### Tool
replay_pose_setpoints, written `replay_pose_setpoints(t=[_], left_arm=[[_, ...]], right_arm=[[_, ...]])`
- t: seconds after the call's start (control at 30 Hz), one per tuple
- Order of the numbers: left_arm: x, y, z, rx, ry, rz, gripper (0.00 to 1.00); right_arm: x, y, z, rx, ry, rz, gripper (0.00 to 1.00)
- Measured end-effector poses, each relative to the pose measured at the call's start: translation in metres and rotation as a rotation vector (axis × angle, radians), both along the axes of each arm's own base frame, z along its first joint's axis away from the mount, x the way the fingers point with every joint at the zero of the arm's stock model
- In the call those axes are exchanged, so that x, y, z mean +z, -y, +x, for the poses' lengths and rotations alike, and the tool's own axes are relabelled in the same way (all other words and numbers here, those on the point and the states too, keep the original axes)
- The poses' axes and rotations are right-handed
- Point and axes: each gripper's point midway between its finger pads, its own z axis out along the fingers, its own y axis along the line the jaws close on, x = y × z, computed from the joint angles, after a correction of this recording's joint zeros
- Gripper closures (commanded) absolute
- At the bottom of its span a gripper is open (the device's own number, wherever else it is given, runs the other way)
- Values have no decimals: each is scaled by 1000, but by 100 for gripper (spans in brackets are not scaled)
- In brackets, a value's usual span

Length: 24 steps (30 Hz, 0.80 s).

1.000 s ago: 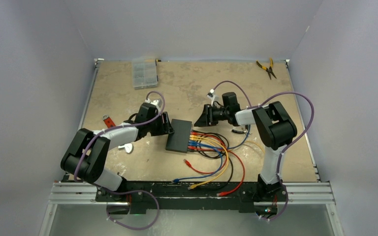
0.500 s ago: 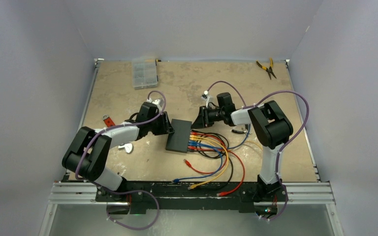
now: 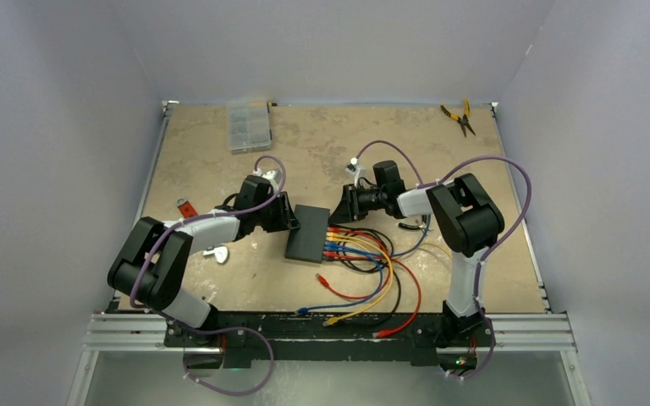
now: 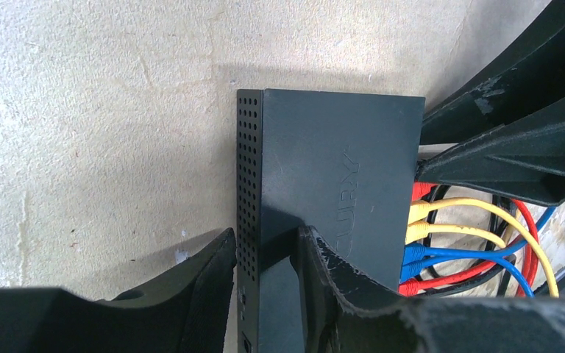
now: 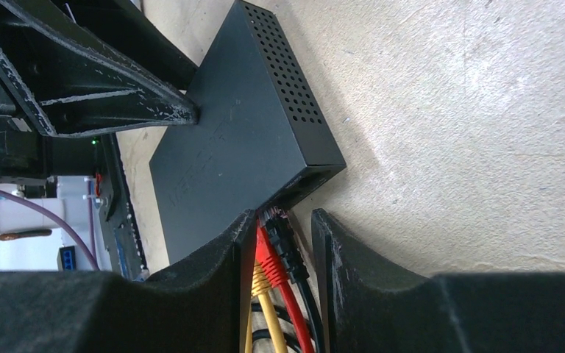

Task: Pull the plug from the switch port
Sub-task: Pull the connector from the switch port.

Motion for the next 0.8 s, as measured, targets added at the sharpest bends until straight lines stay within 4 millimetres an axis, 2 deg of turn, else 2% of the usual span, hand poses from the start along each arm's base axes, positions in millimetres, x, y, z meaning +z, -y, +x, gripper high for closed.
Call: replay_pose_setpoints(t=[0.23,0.3,0.5,0.8], left_arm=[[0,0,0,0,0,0,66],[0,0,0,0,0,0,66],[0,0,0,0,0,0,66],[0,0,0,2,1,2,68]], right_arm=[[0,-1,-2,8,-3,2,66],[-1,-3,-5,18,-10,4,72],[-4,-3,-9,31,-27,8,78],[-5,-4,-9,41,-32,26,100]])
